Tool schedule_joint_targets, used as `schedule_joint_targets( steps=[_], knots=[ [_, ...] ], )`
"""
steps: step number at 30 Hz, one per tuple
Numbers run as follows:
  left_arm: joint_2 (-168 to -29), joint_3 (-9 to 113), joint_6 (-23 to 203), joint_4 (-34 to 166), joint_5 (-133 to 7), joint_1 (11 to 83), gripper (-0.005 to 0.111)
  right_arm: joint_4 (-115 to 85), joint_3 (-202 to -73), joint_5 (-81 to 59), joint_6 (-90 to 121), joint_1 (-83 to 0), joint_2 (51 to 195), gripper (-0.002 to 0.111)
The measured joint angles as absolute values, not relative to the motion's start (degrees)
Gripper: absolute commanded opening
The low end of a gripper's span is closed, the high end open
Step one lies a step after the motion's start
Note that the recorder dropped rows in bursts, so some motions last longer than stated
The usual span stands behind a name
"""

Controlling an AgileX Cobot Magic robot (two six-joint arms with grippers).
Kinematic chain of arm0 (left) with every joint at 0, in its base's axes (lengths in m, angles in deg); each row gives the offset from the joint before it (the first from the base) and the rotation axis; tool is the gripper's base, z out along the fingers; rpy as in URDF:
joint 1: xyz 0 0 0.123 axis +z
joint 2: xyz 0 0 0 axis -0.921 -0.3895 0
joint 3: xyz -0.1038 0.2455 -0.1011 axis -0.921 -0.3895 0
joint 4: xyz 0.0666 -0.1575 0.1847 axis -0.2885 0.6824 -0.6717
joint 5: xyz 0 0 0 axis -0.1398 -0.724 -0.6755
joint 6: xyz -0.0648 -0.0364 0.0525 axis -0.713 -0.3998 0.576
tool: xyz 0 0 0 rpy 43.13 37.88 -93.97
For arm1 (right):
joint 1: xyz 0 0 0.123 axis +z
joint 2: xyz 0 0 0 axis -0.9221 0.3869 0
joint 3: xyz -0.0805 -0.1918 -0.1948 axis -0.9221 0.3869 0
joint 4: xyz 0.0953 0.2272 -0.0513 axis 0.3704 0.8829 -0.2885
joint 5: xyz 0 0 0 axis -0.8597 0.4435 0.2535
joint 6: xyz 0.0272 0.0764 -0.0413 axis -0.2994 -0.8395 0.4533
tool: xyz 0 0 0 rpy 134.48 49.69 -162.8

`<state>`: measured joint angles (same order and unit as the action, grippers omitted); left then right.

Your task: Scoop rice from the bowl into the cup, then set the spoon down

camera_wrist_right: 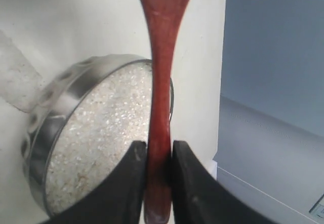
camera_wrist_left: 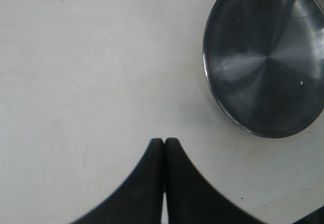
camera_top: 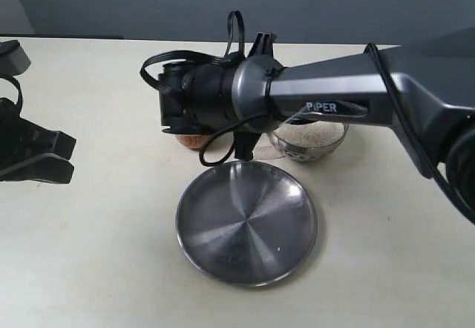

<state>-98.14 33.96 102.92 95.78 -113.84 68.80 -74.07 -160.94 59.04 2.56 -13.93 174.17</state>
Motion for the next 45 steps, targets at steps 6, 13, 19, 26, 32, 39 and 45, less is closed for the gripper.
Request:
schedule_joint_targets(
  steps=[6, 13, 19, 26, 32, 39, 45],
  knots=[
    [-98.14, 33.96, 102.92, 96.15, -113.74, 68.80, 0.000, -73.88, -160.94, 59.04, 2.35, -13.93, 174.06, -0.001],
    [-98.14, 33.96, 102.92, 96.72, -113.74, 68.80, 0.000, -71.52, -160.94, 59.04, 2.09, -13.93, 174.06, -0.001],
    [-98.14, 33.96, 102.92, 96.72, -113.74, 68.80, 0.000, -69.03, -160.94, 59.14, -1.07, -13.93, 173.81, -0.001],
    [-98.14, 33.96, 102.92, 96.72, -113.23, 68.80, 0.000, -59.29, -160.77, 54.70, -8.71, -16.97, 167.24, -0.001],
    [-98.14, 33.96, 102.92, 96.83, -113.23, 68.80, 0.000, -57.76, -160.77, 49.95, -10.71, -18.99, 160.62, -0.001],
    [-98.14, 33.96, 102.92, 96.83, -113.33, 68.80, 0.000, -57.00, -160.77, 45.42, -14.47, -20.37, 155.57, -0.001],
    [-98.14, 33.96, 102.92, 96.83, -113.45, 68.80, 0.000, -54.87, -157.84, 42.60, -16.42, -26.81, 150.83, -0.001]
  ],
)
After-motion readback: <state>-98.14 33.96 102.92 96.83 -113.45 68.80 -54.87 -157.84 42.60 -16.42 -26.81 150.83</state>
